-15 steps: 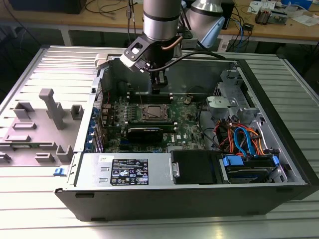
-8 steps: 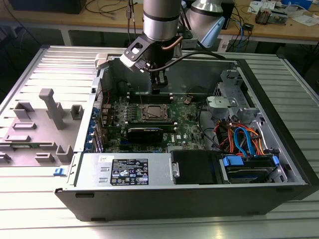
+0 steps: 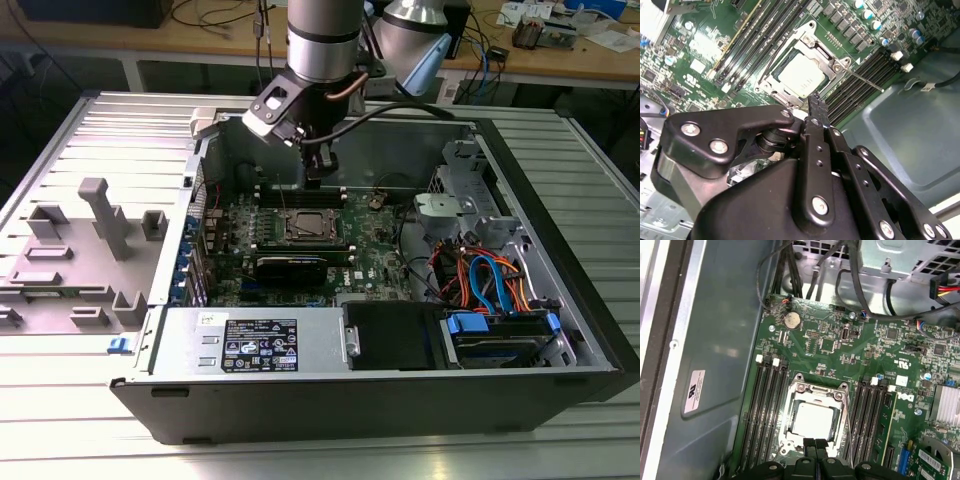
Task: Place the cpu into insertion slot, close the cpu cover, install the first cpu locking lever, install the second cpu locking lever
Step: 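Install the first cpu locking lever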
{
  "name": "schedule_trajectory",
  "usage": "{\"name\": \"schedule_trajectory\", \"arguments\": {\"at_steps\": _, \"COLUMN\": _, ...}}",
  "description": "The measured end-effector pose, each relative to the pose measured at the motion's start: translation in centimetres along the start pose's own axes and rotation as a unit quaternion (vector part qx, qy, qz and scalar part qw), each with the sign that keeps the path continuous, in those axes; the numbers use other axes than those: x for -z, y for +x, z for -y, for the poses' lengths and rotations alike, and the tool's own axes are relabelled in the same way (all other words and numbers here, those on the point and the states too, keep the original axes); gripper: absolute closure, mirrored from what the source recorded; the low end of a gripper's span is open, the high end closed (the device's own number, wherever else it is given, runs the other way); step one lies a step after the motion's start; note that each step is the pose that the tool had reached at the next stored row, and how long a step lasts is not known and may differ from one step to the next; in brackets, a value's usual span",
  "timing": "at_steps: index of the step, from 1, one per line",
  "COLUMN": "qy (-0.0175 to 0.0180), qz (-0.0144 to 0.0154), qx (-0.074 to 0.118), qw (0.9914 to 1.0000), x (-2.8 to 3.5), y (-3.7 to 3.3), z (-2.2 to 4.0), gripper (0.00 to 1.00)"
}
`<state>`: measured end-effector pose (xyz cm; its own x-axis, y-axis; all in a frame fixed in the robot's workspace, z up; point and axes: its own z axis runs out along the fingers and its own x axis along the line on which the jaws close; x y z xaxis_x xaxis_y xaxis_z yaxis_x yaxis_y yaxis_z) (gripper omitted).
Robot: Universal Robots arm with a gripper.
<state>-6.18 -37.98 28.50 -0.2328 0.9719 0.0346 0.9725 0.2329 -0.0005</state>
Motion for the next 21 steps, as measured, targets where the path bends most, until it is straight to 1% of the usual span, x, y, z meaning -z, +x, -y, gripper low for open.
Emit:
{"name": "schedule_trajectory", "arguments": {"at_steps": 2, "qy": 0.0006, "qz": 0.0, "qx": 0.019, "qw": 0.99983, "x": 0.0, "y": 0.0, "z": 0.0, "gripper": 0.89}}
{"name": "schedule_trajectory", "arguments": {"at_steps": 3, "qy": 0.0011, "qz": 0.0, "qx": 0.033, "qw": 0.99945, "x": 0.0, "y": 0.0, "z": 0.0, "gripper": 0.89}}
{"name": "schedule_trajectory", "arguments": {"at_steps": 4, "qy": 0.0017, "qz": 0.0, "qx": 0.05, "qw": 0.99876, "x": -0.01, "y": 0.0, "z": 0.0, "gripper": 0.89}}
{"name": "schedule_trajectory", "arguments": {"at_steps": 5, "qy": 0.0022, "qz": 0.0, "qx": 0.065, "qw": 0.99788, "x": -0.01, "y": 0.0, "z": 0.0, "gripper": 0.89}}
{"name": "schedule_trajectory", "arguments": {"at_steps": 7, "qy": 0.0028, "qz": 0.0, "qx": 0.083, "qw": 0.99655, "x": -0.01, "y": 0.0, "z": 0.0, "gripper": 0.89}}
{"name": "schedule_trajectory", "arguments": {"at_steps": 9, "qy": 0.0034, "qz": 0.0, "qx": 0.101, "qw": 0.99488, "x": -0.01, "y": 0.0, "z": 0.0, "gripper": 0.89}}
{"name": "schedule_trajectory", "arguments": {"at_steps": 10, "qy": 0.0035, "qz": 0.0, "qx": 0.104, "qw": 0.99457, "x": -0.01, "y": 0.0, "z": 0.0, "gripper": 0.89}}
{"name": "schedule_trajectory", "arguments": {"at_steps": 13, "qy": 0.0037, "qz": 0.0, "qx": 0.107, "qw": 0.99425, "x": -0.01, "y": 0.02, "z": 0.06, "gripper": 0.89}}
{"name": "schedule_trajectory", "arguments": {"at_steps": 17, "qy": 0.0038, "qz": 0.0, "qx": 0.111, "qw": 0.99376, "x": -0.02, "y": 0.13, "z": 0.57, "gripper": 0.89}}
{"name": "schedule_trajectory", "arguments": {"at_steps": 18, "qy": 0.0039, "qz": 0.0, "qx": 0.115, "qw": 0.99334, "x": -0.02, "y": 0.16, "z": 0.64, "gripper": 0.89}}
{"name": "schedule_trajectory", "arguments": {"at_steps": 19, "qy": 0.0042, "qz": 0.0, "qx": 0.122, "qw": 0.99252, "x": -0.02, "y": 0.16, "z": 0.66, "gripper": 0.89}}
{"name": "schedule_trajectory", "arguments": {"at_steps": 21, "qy": 0.0053, "qz": 0.0001, "qx": 0.152, "qw": 0.98835, "x": -0.04, "y": 0.16, "z": 0.67, "gripper": 0.89}}
